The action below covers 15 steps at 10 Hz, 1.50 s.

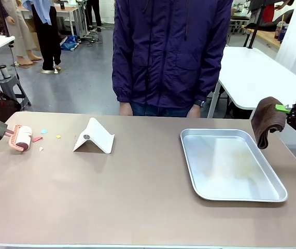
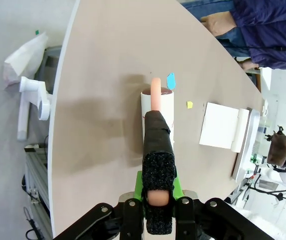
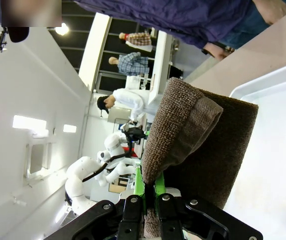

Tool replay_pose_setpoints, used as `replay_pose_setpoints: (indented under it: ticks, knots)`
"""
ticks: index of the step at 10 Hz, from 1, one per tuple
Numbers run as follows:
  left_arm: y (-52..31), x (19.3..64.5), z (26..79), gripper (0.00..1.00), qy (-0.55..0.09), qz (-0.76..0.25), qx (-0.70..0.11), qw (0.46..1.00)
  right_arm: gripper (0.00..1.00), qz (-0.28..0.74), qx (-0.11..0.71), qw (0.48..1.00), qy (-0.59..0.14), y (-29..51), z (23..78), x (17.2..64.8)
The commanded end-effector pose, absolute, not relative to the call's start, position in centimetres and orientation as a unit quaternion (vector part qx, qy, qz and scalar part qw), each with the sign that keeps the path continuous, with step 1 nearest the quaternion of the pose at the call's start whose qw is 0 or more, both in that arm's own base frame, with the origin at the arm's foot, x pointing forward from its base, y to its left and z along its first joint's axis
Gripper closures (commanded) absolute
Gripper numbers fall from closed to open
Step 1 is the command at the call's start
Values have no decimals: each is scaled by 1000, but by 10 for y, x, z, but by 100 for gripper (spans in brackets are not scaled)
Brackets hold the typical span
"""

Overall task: Clean the surface of the table.
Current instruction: Clean the area not pointed to by the person.

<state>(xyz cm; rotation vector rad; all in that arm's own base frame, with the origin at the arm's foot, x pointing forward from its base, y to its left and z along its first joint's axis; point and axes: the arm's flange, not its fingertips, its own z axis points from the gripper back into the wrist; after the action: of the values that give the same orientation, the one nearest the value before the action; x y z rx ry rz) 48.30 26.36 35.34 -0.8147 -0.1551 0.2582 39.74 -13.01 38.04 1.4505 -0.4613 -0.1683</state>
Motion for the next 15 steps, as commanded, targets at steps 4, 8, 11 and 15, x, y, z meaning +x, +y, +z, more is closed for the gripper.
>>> replay_pose_setpoints:
  ticks: [4,8,11,15]
  knots:
    - [221,500,334,78,-32,137,-373,917,92,-81,666,711,-209,-129,387,401]
    - [186,518,333,78,-35,137,-377,916,92,-81,666,711,-209,-129,387,401]
    - [160,533,342,78,-52,149,-398,904,92,-81,666,711,-209,-129,387,401]
    - [139,550,348,78,-56,148,-412,897,92,-81,666,711,-209,-129,387,401]
